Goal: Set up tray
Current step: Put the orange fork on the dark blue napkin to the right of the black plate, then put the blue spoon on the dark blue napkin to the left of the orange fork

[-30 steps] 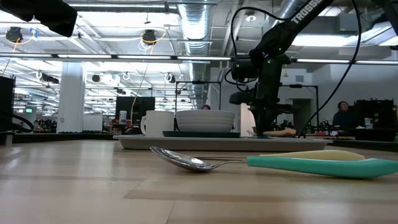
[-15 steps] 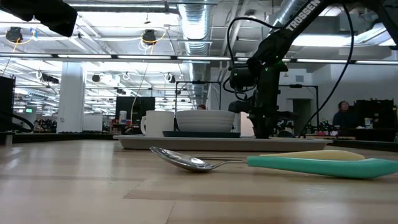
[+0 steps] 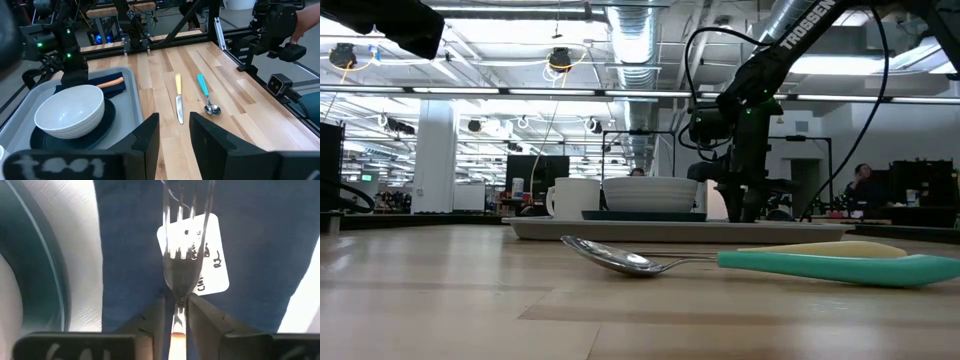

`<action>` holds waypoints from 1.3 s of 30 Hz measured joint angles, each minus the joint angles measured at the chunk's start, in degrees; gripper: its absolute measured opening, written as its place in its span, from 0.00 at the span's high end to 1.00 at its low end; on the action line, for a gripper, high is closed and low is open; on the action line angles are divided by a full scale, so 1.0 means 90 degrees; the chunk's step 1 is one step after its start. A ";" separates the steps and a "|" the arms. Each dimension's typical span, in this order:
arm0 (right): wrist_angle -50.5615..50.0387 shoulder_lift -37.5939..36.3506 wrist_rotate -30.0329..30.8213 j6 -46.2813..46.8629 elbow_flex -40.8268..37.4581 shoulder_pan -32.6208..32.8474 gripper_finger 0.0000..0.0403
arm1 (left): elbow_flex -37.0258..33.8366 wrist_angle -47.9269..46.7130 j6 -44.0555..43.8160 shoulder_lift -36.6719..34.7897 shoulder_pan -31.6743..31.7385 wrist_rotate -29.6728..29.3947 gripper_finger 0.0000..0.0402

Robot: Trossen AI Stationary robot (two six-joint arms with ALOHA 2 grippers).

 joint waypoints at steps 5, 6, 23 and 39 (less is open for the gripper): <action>0.0000 0.0000 -0.0015 -0.0145 0.0000 0.0000 0.74 | 0.0000 -0.0002 0.0000 0.0000 0.0000 0.0000 0.76; 0.0000 0.0000 -0.0020 -0.0146 0.0000 0.0000 0.74 | 0.0000 -0.0002 -0.0002 0.0000 0.0000 0.0000 0.76; -0.0925 0.0000 0.0001 -0.0579 0.0692 0.0000 0.72 | 0.0000 -0.0006 -0.0002 -0.0002 -0.0002 -0.0002 0.76; -0.3980 -0.0497 0.0152 -0.2203 0.1489 0.1681 0.72 | 0.0000 -0.0006 -0.0002 -0.0001 0.0000 -0.0102 0.76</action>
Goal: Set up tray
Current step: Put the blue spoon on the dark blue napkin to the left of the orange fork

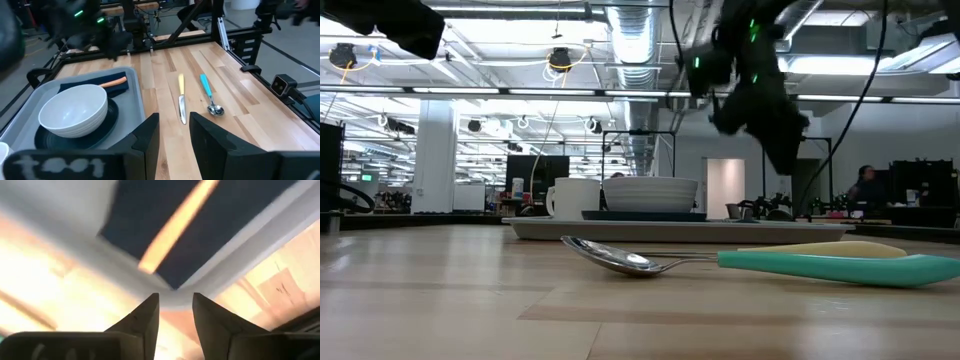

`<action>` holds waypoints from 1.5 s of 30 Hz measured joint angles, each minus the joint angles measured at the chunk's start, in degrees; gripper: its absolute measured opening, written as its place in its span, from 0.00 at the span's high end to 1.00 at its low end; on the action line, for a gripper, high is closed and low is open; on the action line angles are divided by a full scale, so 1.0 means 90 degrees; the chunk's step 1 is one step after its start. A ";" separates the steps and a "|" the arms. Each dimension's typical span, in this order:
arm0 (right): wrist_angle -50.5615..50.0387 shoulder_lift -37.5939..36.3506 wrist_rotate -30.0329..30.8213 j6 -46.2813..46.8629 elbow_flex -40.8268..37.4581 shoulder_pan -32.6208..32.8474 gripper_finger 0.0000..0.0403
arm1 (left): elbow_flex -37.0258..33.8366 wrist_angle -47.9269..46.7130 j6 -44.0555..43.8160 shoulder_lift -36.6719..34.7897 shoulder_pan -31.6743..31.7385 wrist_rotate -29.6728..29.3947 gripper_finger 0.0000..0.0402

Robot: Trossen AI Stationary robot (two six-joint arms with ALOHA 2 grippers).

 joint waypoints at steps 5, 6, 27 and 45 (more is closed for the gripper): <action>0.0626 -0.0410 0.0351 0.0616 0.0005 0.1374 0.72 | 0.0000 -0.0005 -0.0021 0.0001 -0.0001 -0.0061 0.76; 0.0855 -0.0458 0.0396 0.0797 0.0005 0.1653 0.72 | 0.0000 -0.0008 -0.0032 -0.0001 0.0000 -0.0061 0.76; 0.3406 -0.0083 0.0536 0.0709 0.0000 0.3848 0.73 | 0.0000 0.0942 -0.0338 0.0001 0.0005 -0.1214 0.76; 0.5216 0.0253 0.0524 0.0733 0.0013 0.3861 0.73 | 0.0000 0.1075 0.0437 0.0001 0.0005 -0.1217 0.76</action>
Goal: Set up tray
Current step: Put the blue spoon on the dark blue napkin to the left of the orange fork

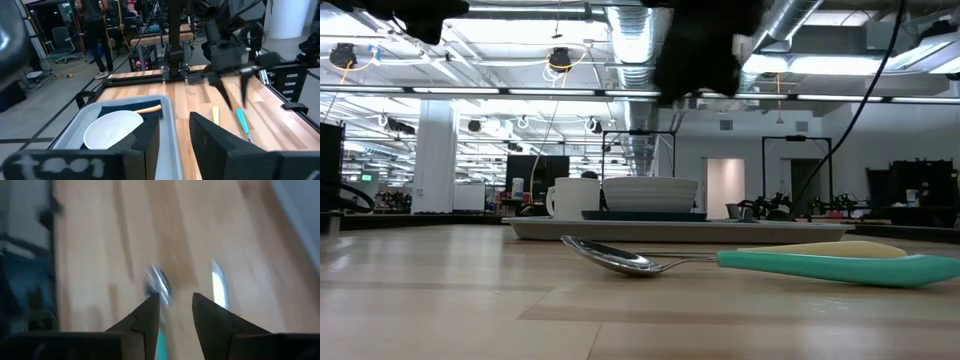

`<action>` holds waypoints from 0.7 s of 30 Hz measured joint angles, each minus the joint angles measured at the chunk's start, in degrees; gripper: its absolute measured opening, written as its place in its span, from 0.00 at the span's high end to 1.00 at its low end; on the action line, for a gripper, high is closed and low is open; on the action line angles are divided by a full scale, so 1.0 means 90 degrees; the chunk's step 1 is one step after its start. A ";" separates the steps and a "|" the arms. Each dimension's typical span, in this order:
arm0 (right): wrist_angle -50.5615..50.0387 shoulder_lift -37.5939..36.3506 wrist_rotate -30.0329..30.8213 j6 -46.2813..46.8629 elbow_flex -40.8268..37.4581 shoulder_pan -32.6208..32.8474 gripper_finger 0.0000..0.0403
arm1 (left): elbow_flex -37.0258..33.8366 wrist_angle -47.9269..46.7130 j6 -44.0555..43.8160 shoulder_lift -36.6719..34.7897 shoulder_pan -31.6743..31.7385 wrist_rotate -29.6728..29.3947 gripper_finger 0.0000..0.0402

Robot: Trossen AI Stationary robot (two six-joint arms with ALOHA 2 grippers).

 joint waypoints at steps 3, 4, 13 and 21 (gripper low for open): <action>0.0317 0.0272 -0.0009 -0.0144 -0.0023 -0.0002 0.73 | 0.0000 -0.0011 0.0000 0.0011 0.0000 0.0005 0.76; 0.0629 0.0420 -0.0041 -0.0172 -0.0007 -0.0004 0.73 | 0.0000 -0.0007 0.0000 0.0017 0.0000 0.0002 0.76; 0.0311 0.0740 -0.0441 -0.0294 0.0004 -0.0002 0.73 | 0.0000 0.0013 0.0000 0.0135 0.0000 0.0065 0.76; 0.0239 0.0728 -0.0487 -0.0296 0.0011 -0.0006 0.73 | 0.0000 0.0047 -0.0002 0.0163 0.0000 0.0129 0.76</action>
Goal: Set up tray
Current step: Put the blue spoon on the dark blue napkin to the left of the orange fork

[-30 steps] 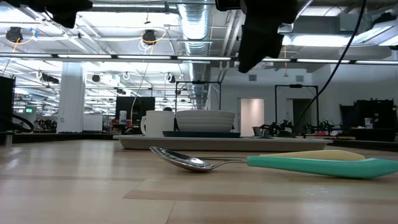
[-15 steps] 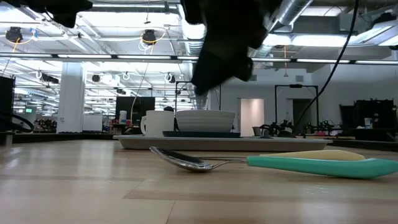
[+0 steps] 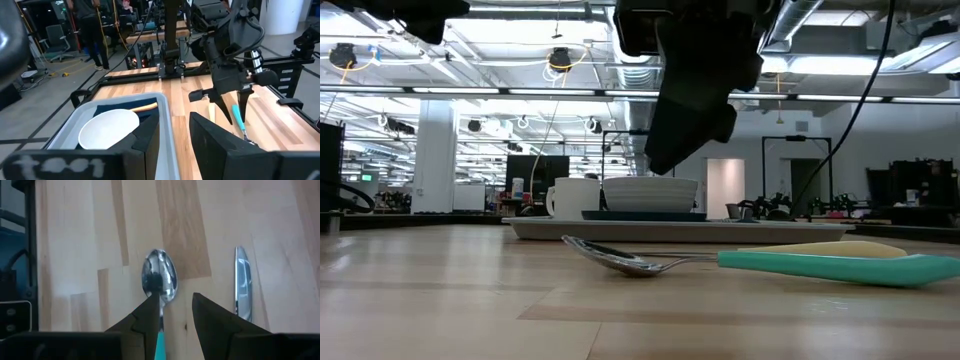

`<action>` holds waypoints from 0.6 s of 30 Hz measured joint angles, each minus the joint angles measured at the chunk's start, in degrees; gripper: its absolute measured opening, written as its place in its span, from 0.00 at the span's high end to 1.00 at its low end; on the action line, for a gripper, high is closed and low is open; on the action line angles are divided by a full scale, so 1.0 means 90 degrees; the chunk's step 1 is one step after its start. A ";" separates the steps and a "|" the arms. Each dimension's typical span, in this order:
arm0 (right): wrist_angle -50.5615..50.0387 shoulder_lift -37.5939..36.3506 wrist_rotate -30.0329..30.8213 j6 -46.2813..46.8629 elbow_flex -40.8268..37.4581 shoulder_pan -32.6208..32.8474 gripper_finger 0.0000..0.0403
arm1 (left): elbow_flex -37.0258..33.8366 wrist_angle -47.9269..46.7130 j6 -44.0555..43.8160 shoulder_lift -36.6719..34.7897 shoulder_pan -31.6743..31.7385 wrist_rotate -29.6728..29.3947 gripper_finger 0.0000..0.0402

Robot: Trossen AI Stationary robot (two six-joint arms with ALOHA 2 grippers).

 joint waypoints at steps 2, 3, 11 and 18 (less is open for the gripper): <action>-0.0005 0.0000 0.0000 0.0000 0.0000 -0.0022 0.73 | 0.0000 -0.0007 -0.0013 0.0000 0.0000 0.0009 0.76; -0.0005 0.0000 -0.0002 0.0000 0.0000 -0.0040 0.73 | 0.0000 -0.0016 -0.0052 0.0000 0.0000 0.0011 0.76; 0.0010 0.0000 -0.0003 0.0000 0.0000 -0.0166 0.73 | 0.0000 -0.0071 -0.0088 0.0000 0.0000 0.0012 0.76; 0.0010 0.0000 -0.0005 -0.0002 0.0000 -0.0224 0.73 | 0.0000 -0.0087 -0.0095 0.0000 -0.0001 0.0027 0.76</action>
